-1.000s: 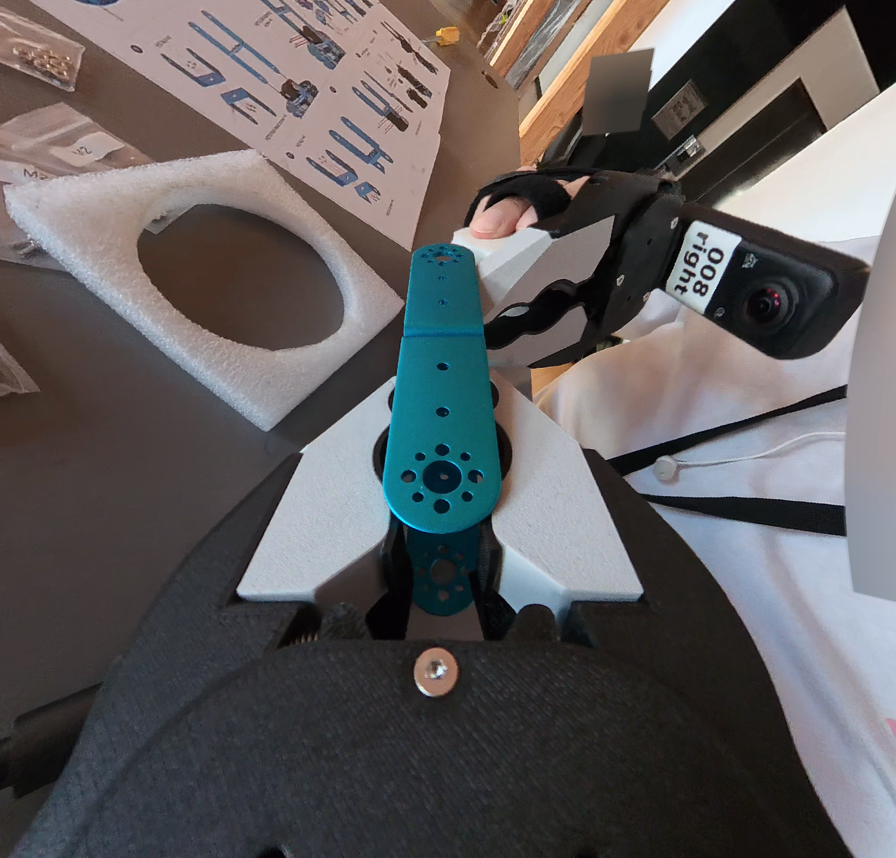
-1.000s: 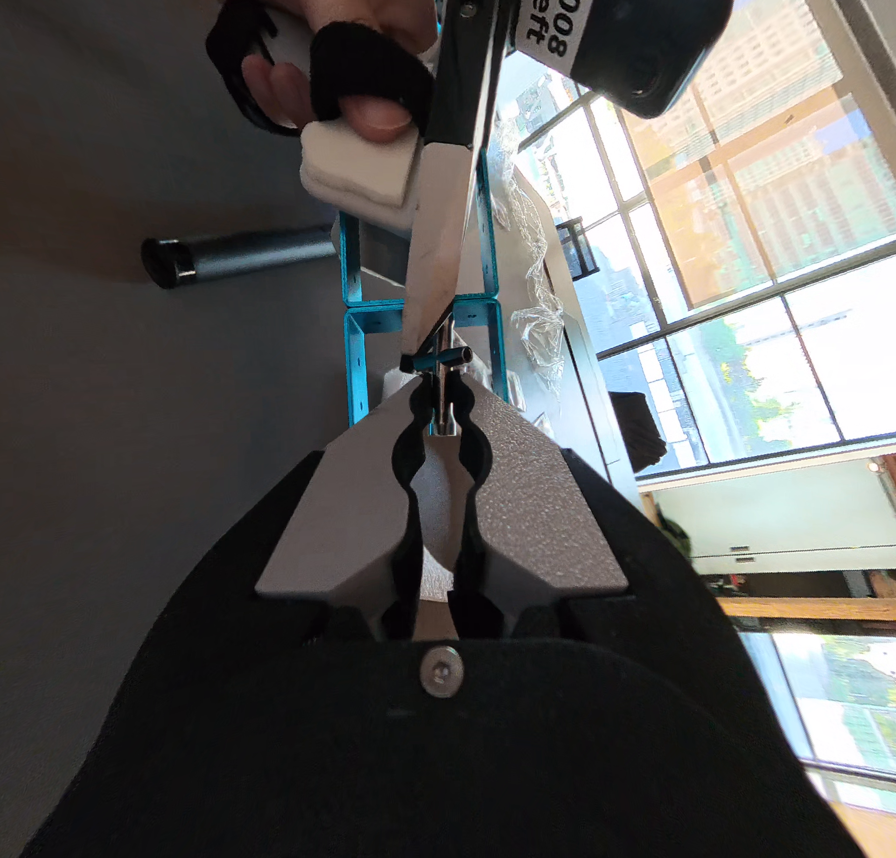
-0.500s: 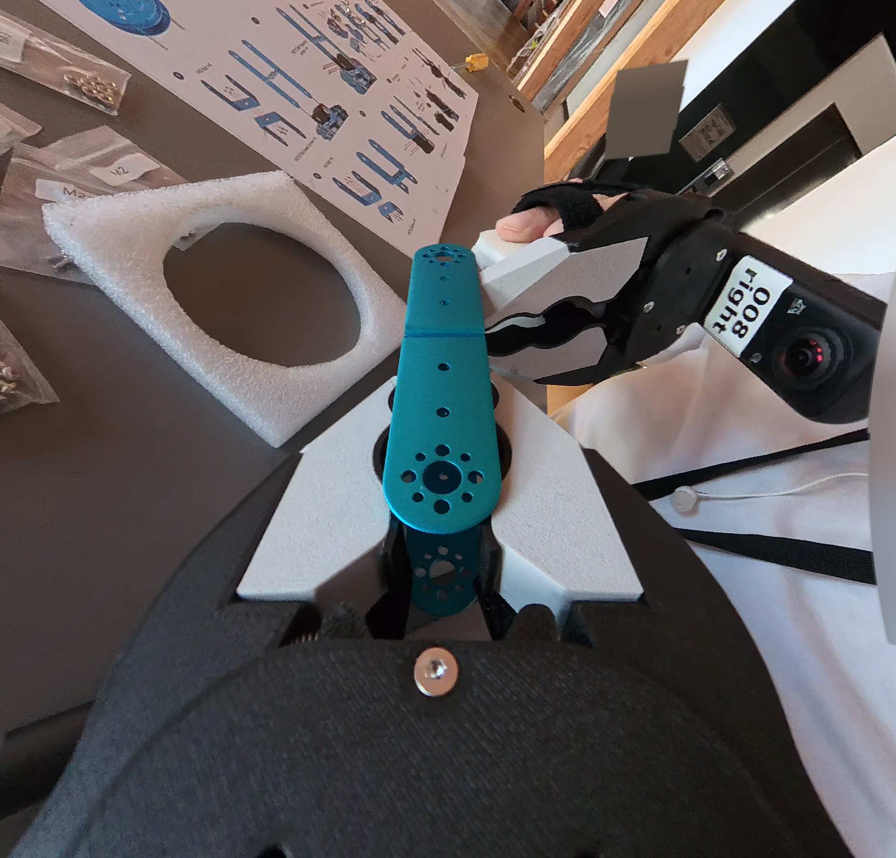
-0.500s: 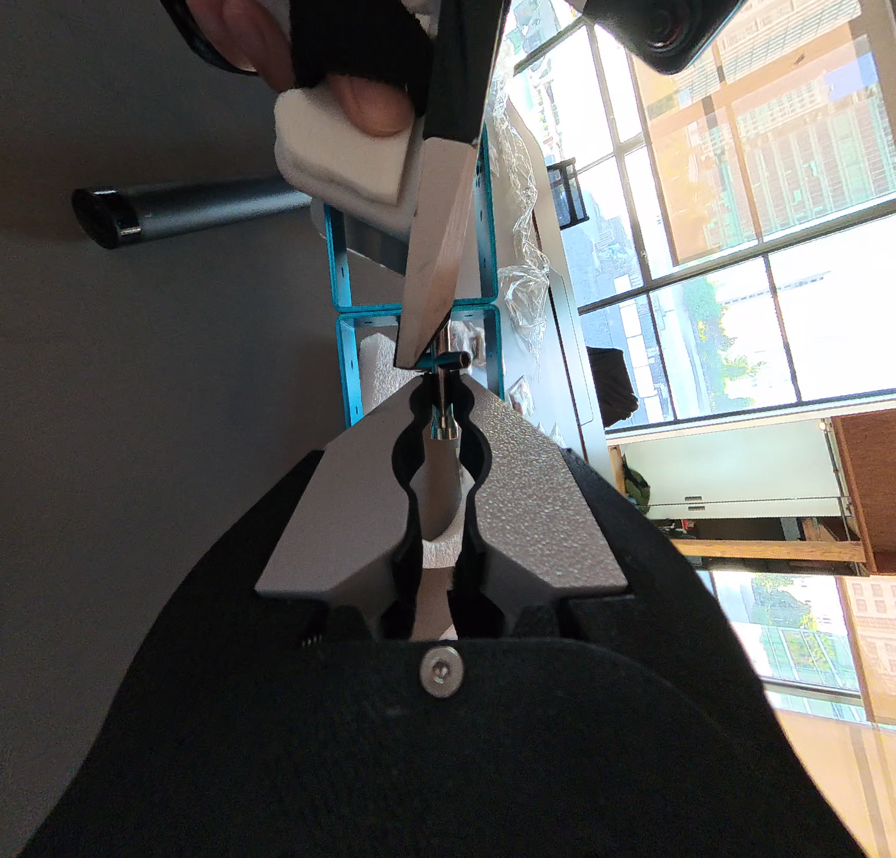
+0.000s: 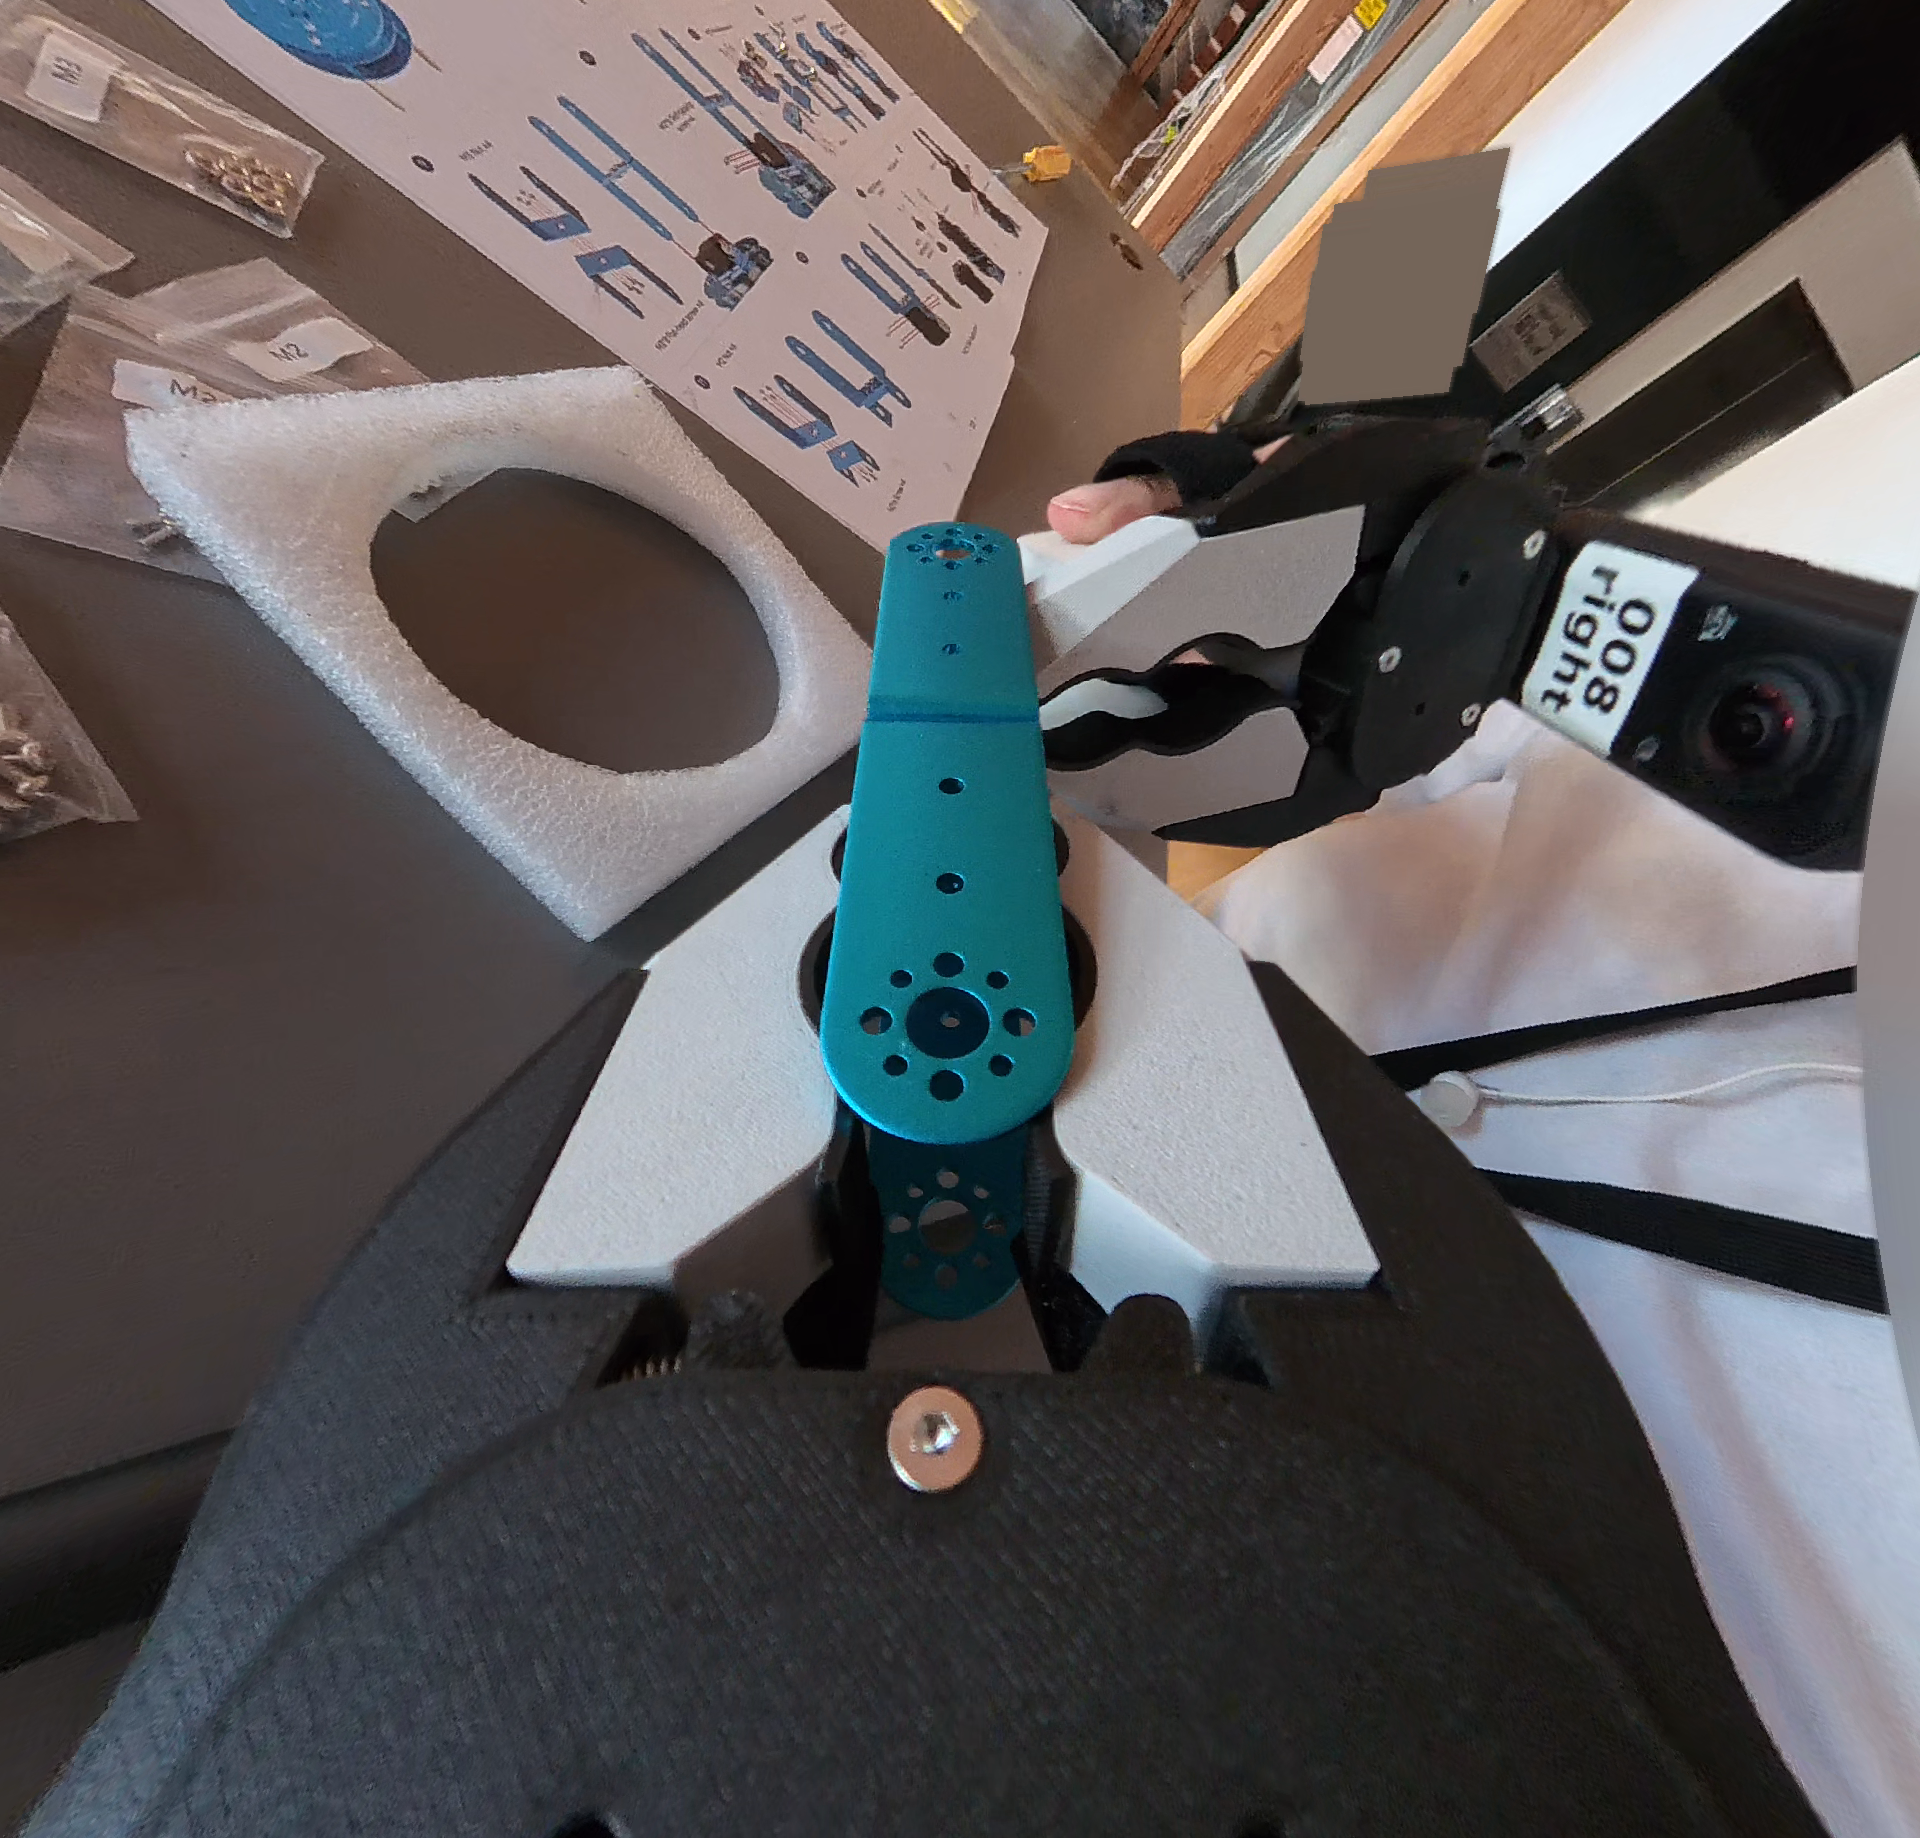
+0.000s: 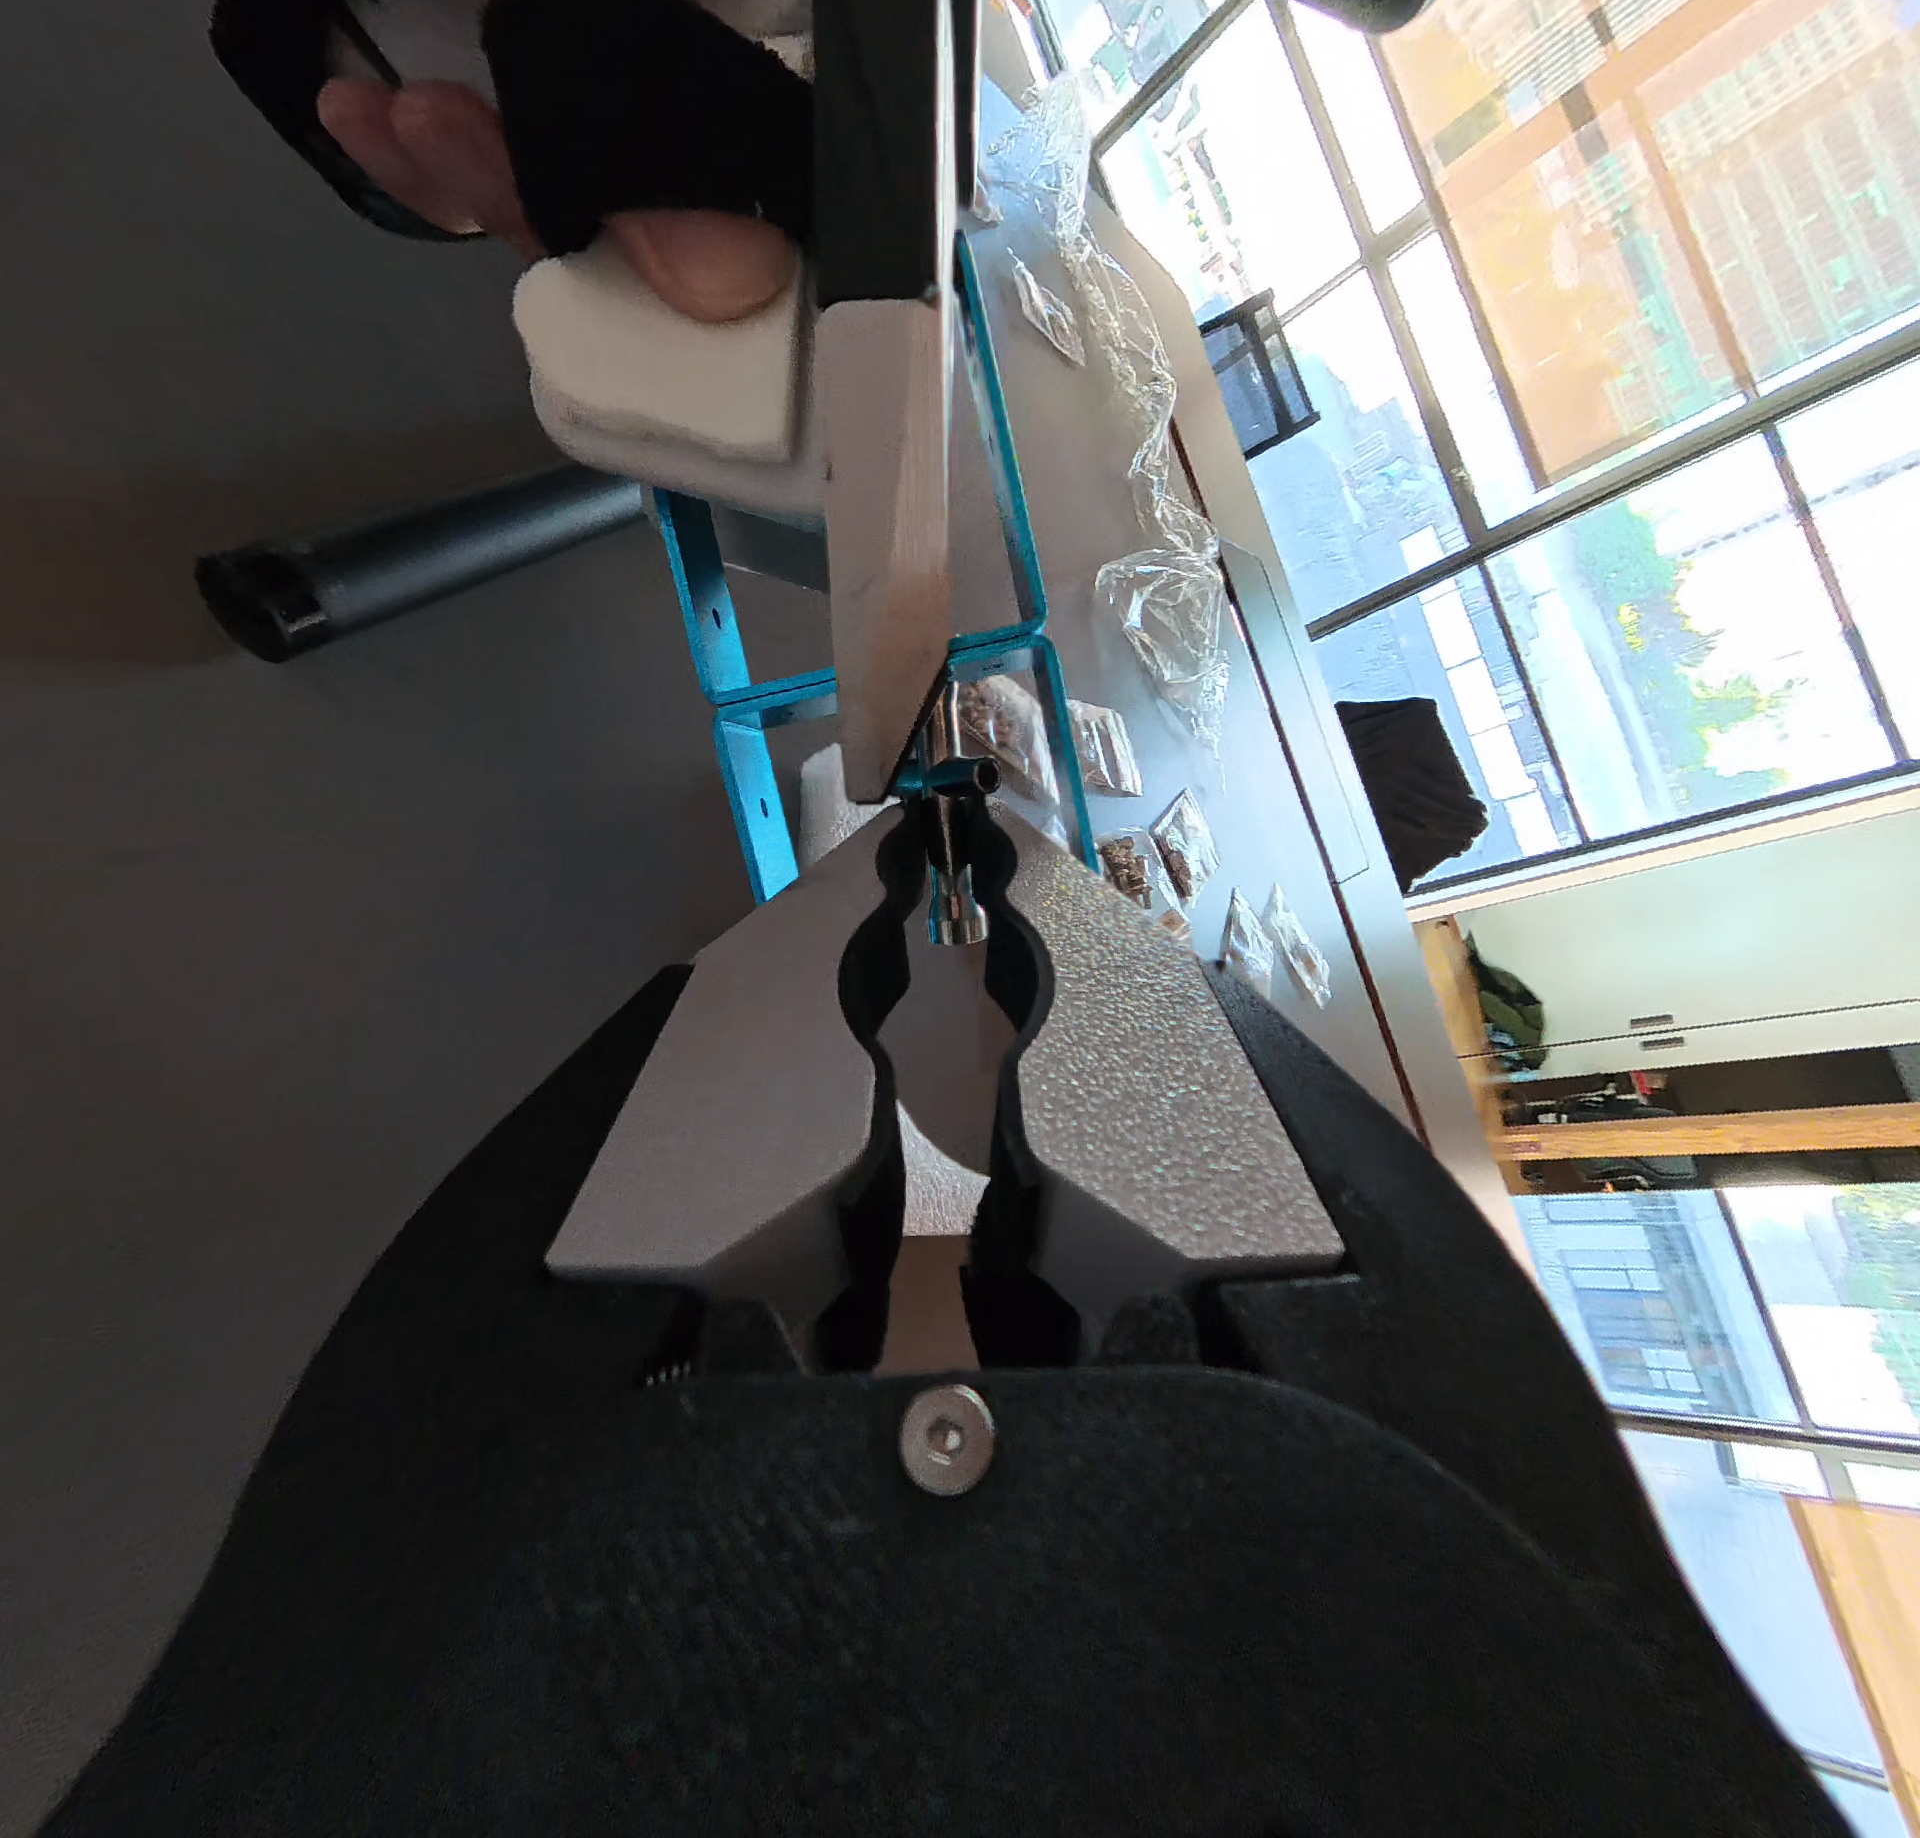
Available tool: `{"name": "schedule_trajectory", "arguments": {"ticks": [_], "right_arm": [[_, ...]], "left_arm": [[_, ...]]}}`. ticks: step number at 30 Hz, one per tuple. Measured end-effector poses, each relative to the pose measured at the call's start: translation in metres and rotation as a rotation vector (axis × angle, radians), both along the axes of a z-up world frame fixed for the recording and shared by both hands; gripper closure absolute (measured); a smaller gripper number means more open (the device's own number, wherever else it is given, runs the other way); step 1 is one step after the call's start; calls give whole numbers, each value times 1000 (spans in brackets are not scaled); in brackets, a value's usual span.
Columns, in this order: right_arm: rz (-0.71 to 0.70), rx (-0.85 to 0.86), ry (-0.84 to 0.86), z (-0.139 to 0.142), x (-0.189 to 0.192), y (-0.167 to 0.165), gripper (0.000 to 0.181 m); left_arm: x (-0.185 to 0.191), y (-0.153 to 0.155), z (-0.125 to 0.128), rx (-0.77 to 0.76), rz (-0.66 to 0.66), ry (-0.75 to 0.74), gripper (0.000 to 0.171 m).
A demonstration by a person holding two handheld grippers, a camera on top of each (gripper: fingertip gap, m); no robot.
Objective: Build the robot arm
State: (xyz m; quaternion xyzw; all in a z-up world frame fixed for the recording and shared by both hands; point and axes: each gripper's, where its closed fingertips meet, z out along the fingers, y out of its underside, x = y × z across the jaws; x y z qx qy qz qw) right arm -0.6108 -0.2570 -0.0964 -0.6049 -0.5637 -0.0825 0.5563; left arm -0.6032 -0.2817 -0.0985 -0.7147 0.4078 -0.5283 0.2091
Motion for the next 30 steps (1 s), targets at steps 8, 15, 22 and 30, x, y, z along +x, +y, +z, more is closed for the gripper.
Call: {"name": "schedule_trajectory", "arguments": {"ticks": [8,15,22,30], "right_arm": [[-22,35,-75,2,2,2,175],[-9,-253,-55,-13,2,1,174],[-2,-354,-69,-18,0,-1,174],[57,-414,-157,-18,-1,-4,174]], "left_arm": [[1,1,2,-104,6,-56,144],[0,5,-10,-41,23,27,144],[-2,7,-13,-63,38,39,144],[-4,4,-12,-193,26,-7,145]]}}
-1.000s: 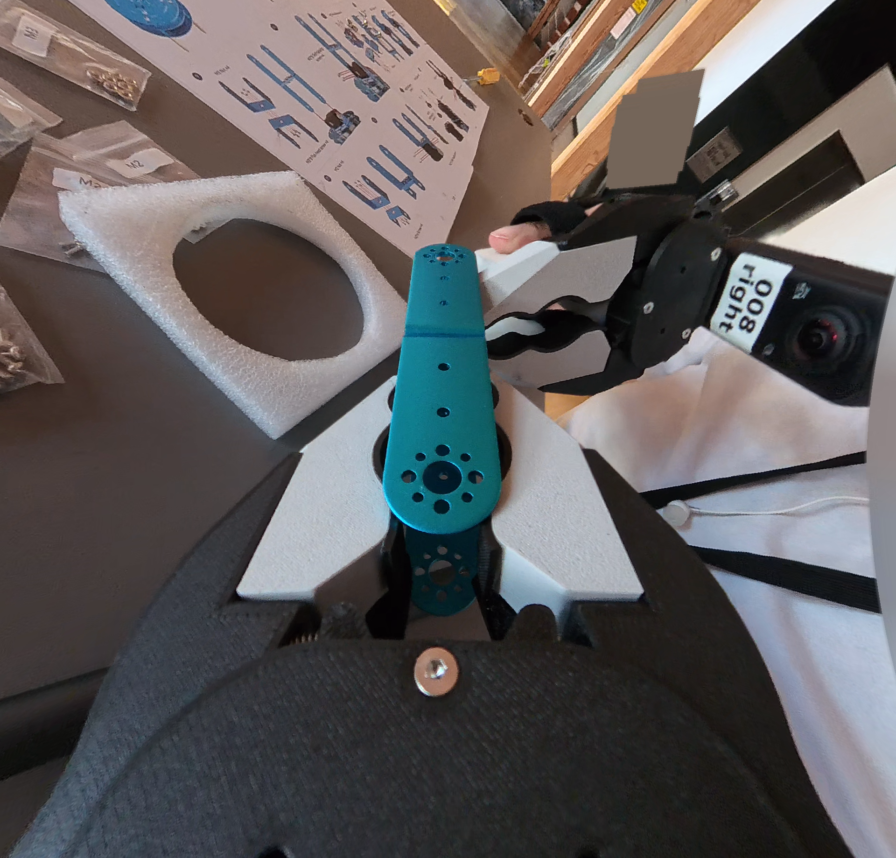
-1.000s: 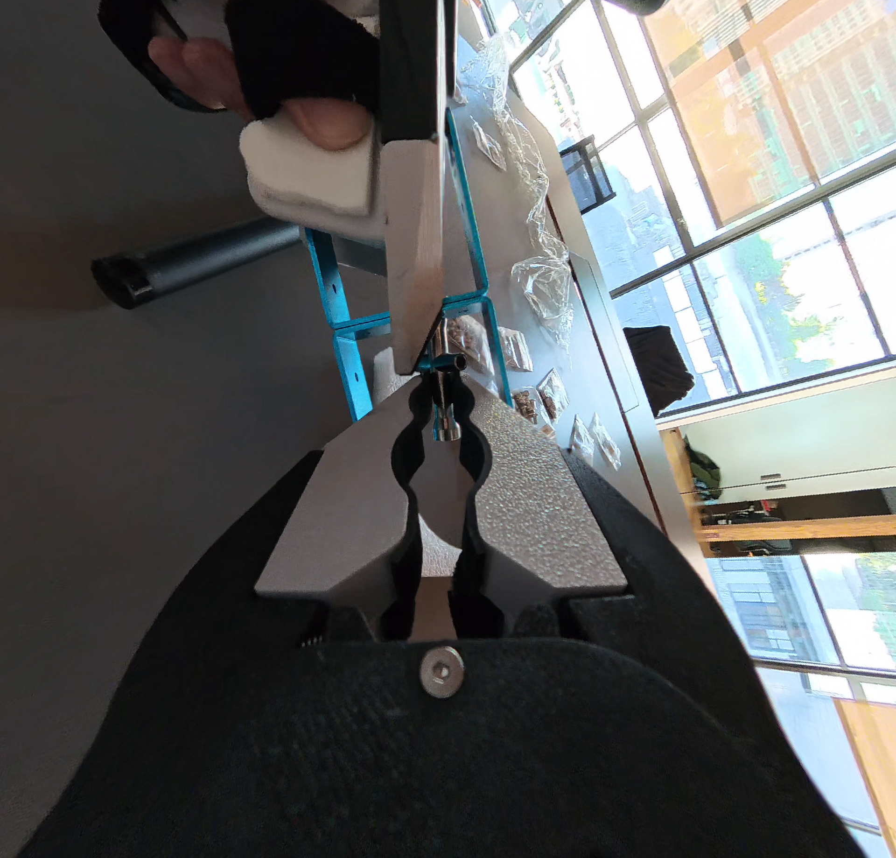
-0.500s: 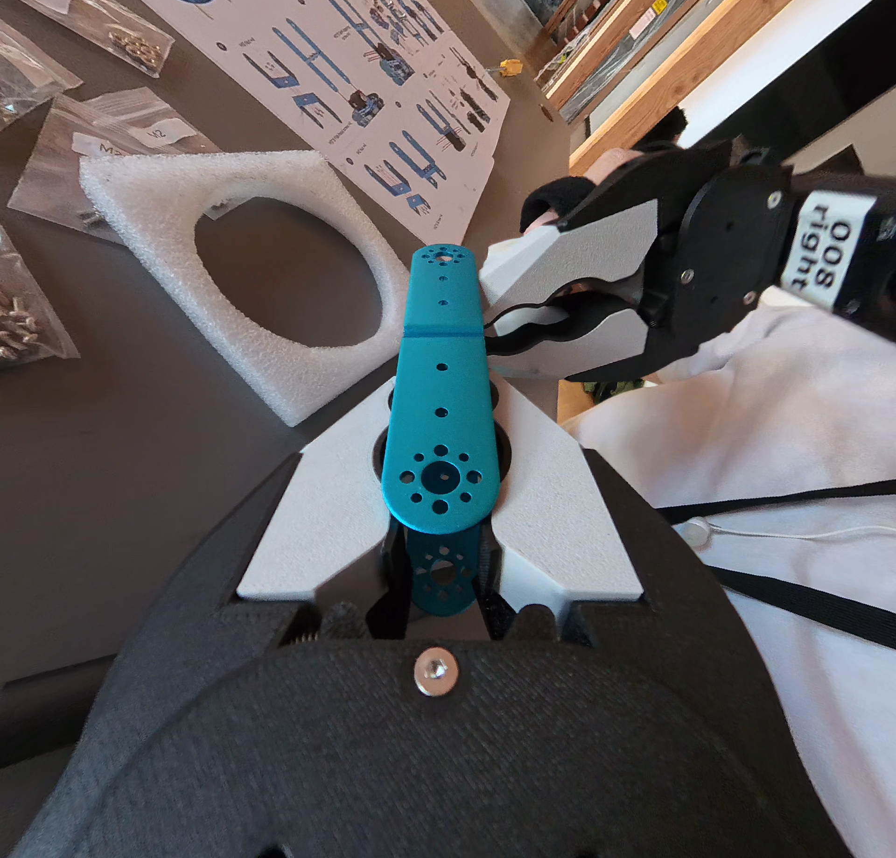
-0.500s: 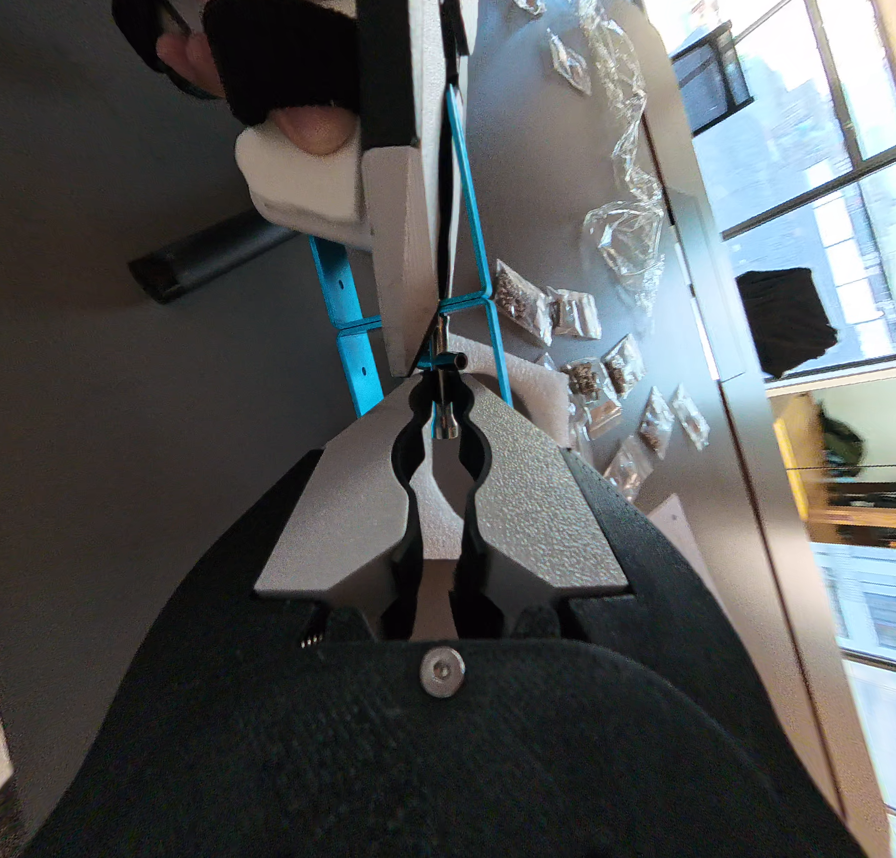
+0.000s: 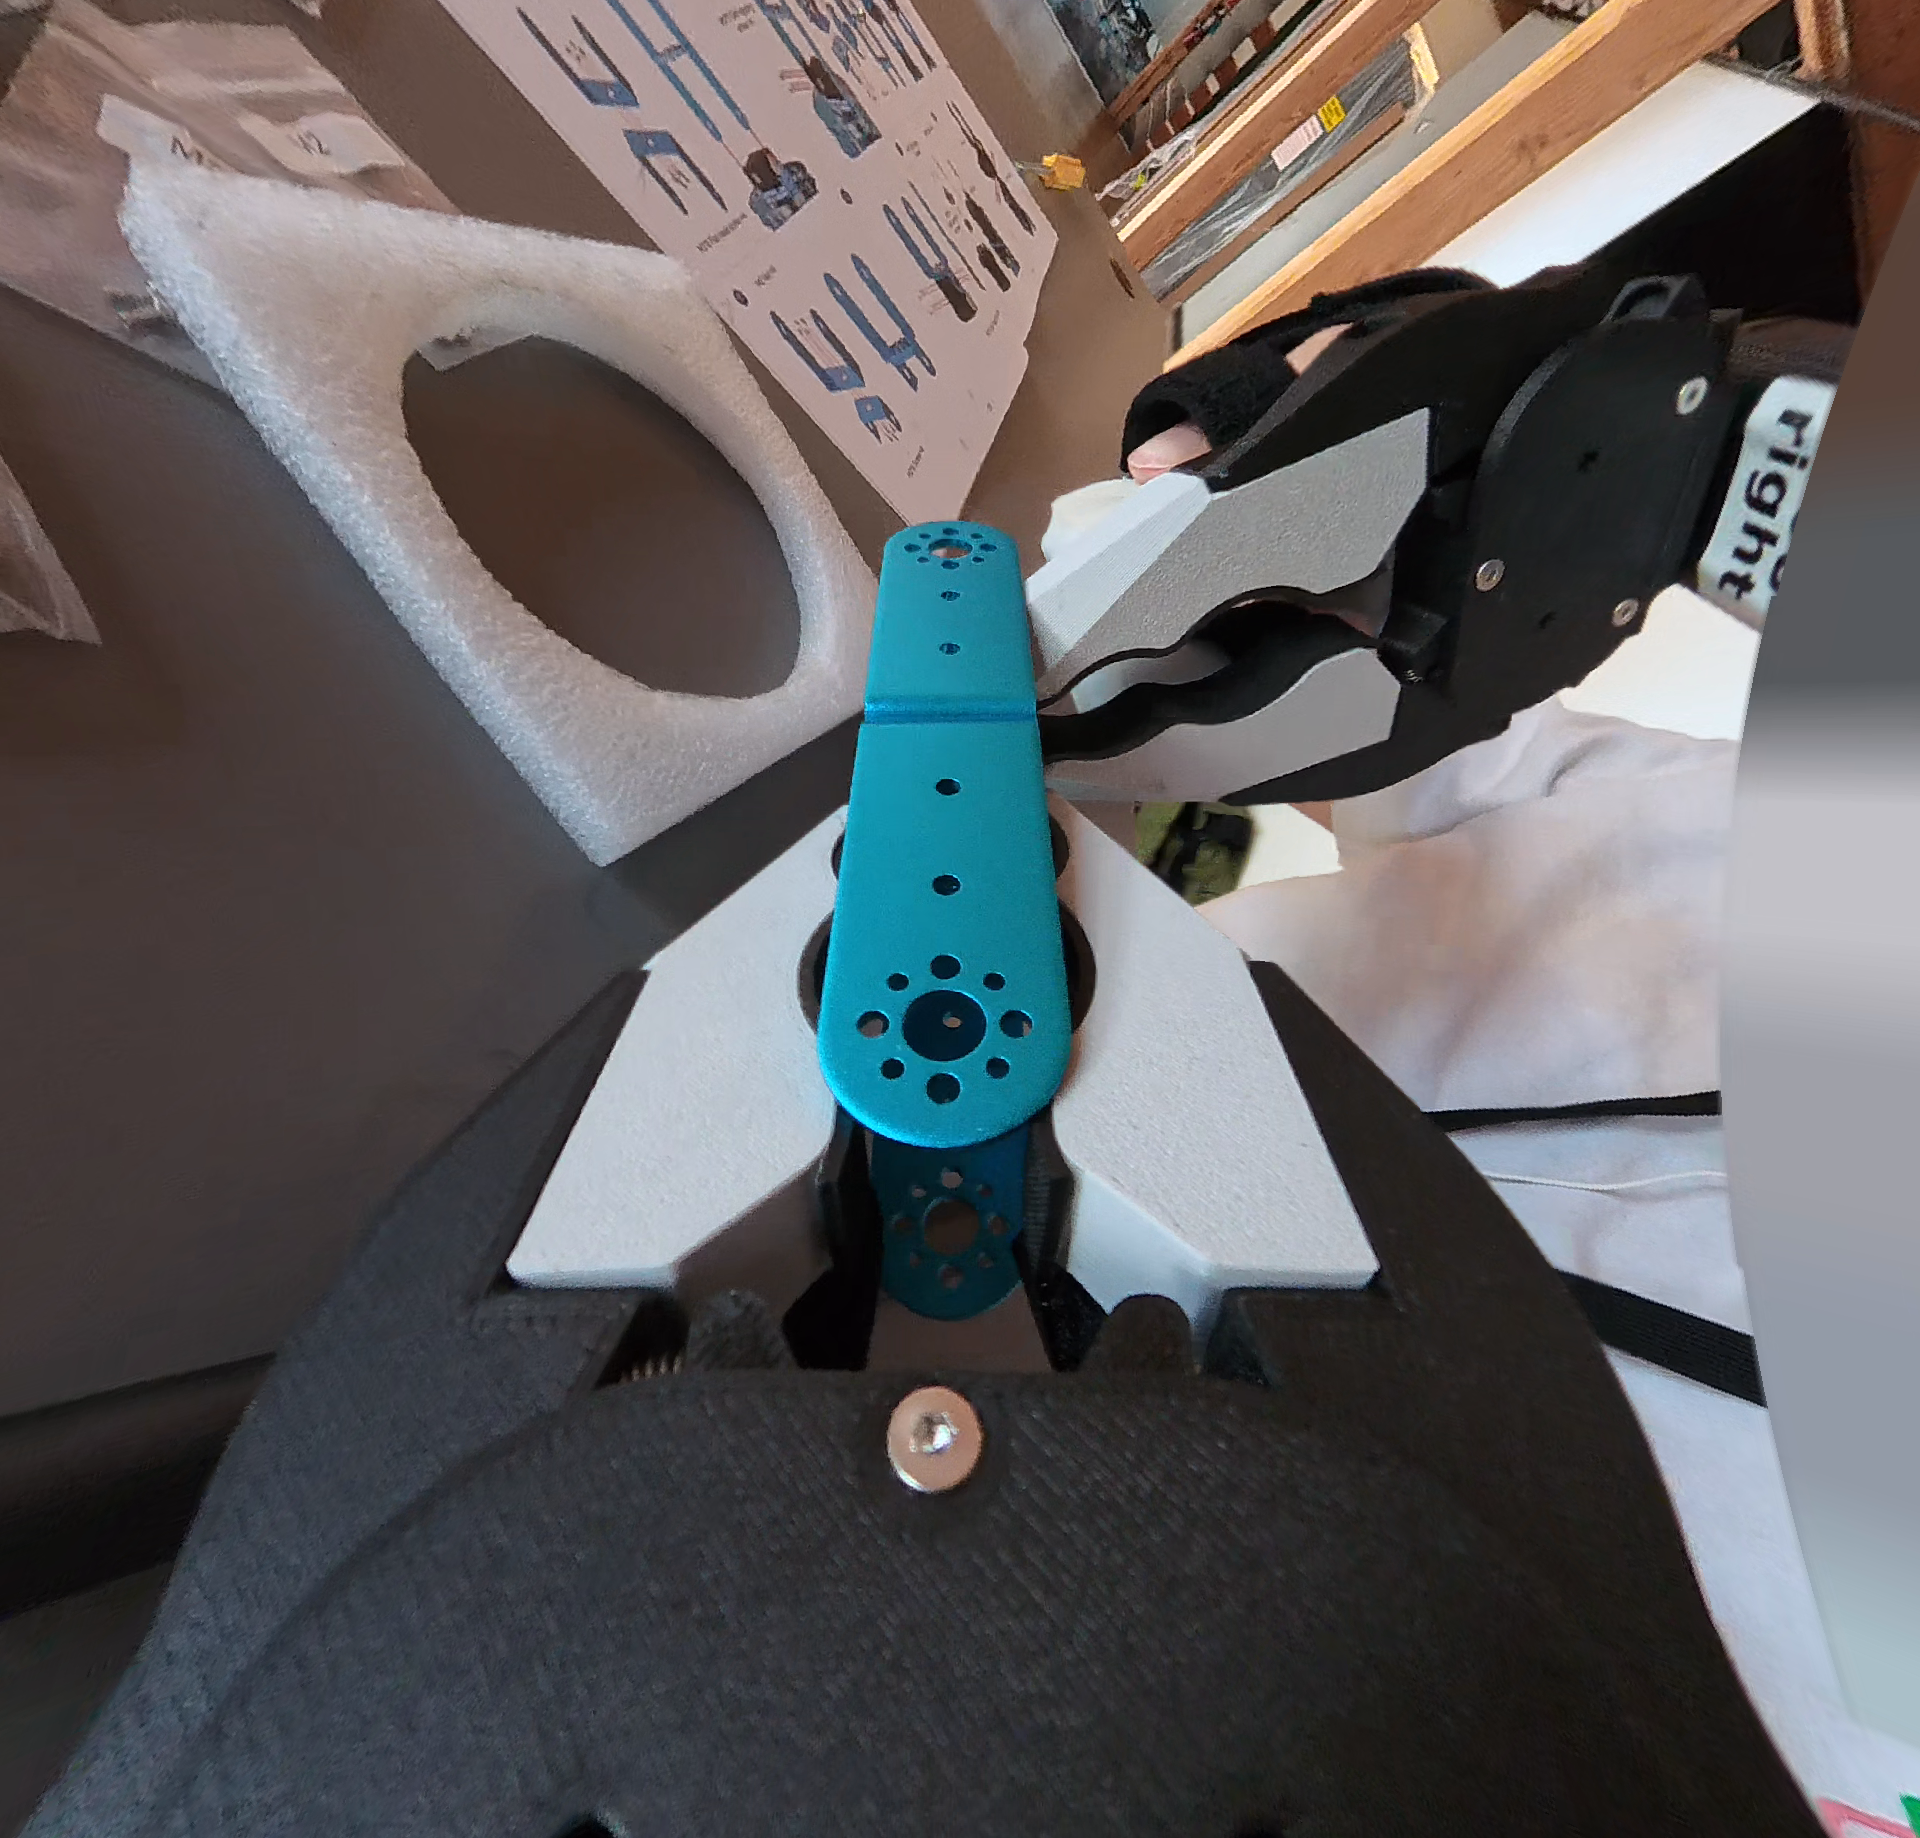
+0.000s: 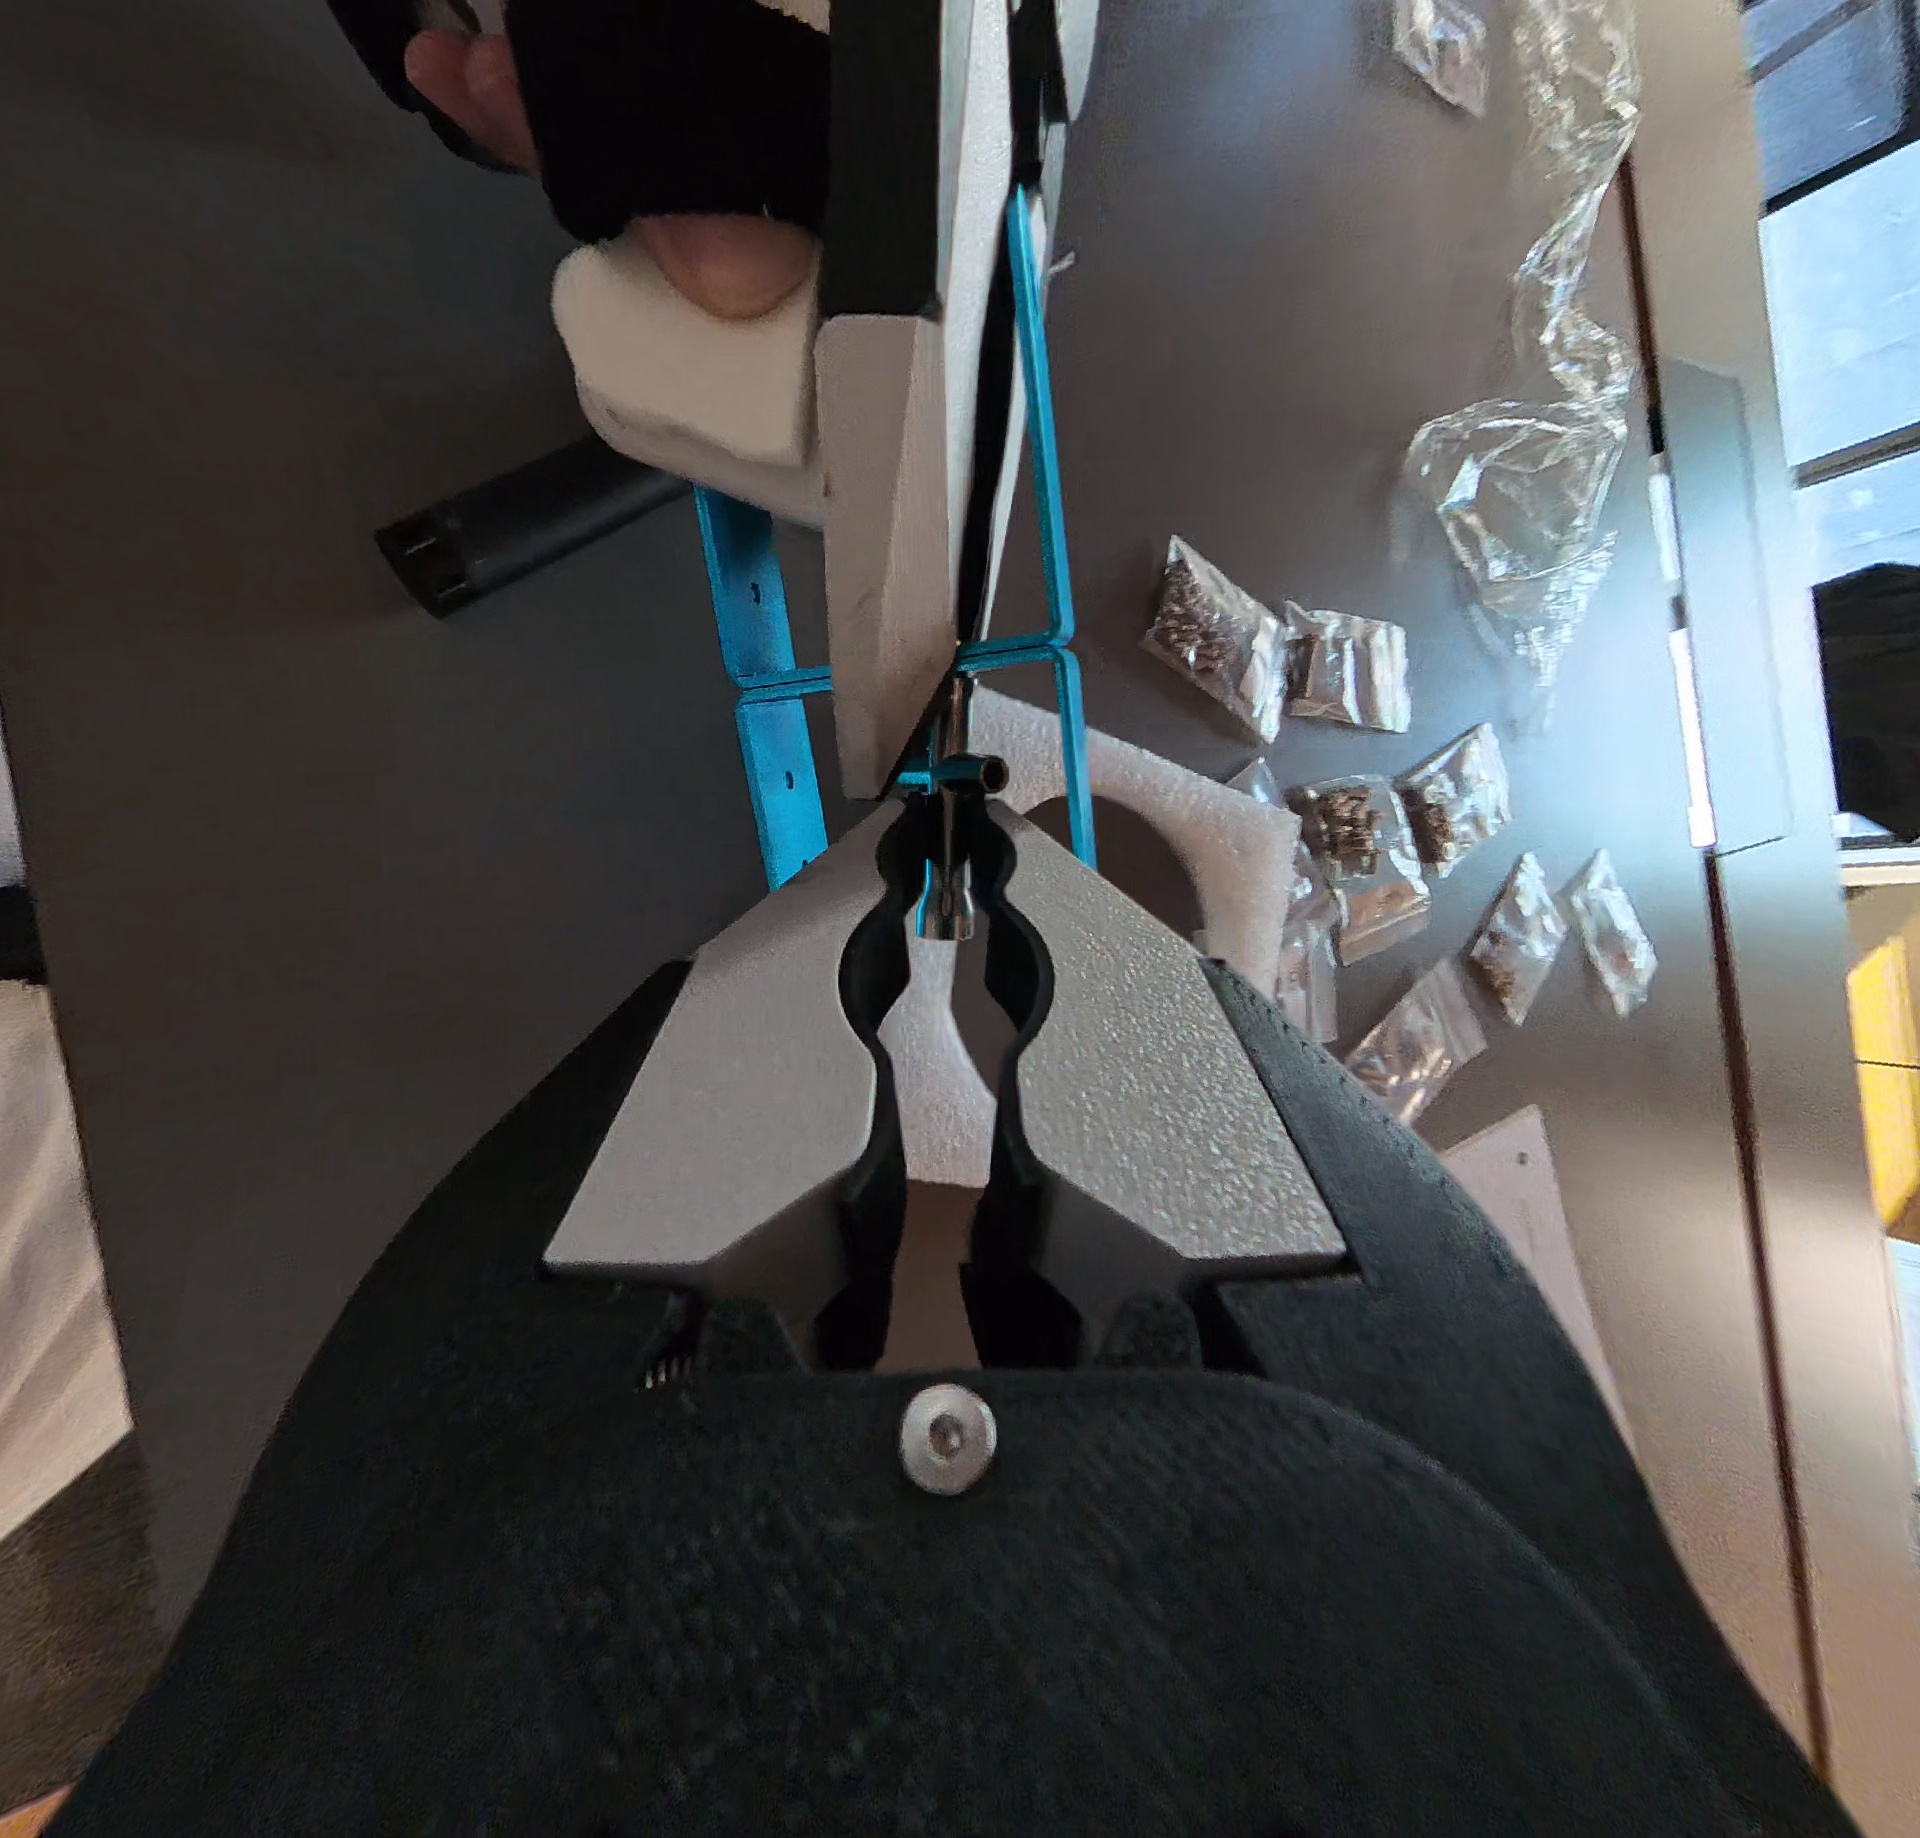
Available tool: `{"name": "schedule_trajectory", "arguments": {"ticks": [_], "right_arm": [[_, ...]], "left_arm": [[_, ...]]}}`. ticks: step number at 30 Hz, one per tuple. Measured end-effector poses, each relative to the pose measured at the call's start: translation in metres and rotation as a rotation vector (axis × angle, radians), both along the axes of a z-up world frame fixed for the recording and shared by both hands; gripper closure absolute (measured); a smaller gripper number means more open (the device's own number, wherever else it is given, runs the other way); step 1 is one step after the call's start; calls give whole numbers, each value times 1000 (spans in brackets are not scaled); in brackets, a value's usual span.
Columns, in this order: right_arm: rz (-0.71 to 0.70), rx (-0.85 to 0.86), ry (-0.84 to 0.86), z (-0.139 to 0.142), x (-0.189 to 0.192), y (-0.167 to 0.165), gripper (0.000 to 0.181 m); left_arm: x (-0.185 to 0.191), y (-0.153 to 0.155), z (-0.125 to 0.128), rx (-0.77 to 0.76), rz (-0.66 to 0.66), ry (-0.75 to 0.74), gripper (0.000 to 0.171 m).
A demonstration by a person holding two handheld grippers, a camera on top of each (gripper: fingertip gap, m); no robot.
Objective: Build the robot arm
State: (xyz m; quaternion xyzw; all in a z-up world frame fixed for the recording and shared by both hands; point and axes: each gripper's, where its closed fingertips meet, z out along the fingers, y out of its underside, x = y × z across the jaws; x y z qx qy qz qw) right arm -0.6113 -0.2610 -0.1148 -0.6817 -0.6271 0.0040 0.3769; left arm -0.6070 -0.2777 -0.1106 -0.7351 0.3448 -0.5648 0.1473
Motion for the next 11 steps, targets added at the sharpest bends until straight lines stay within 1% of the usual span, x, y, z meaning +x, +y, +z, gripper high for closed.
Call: {"name": "schedule_trajectory", "arguments": {"ticks": [2,6,11], "right_arm": [[-8,-91,-12,-1,2,-2,174],[-4,-175,-61,0,8,2,174],[-10,-344,-100,2,15,-1,174]], "left_arm": [[2,-2,0,-90,-11,-16,145],[7,1,6,-276,-28,-77,145],[14,0,10,-421,-49,-96,143]]}}
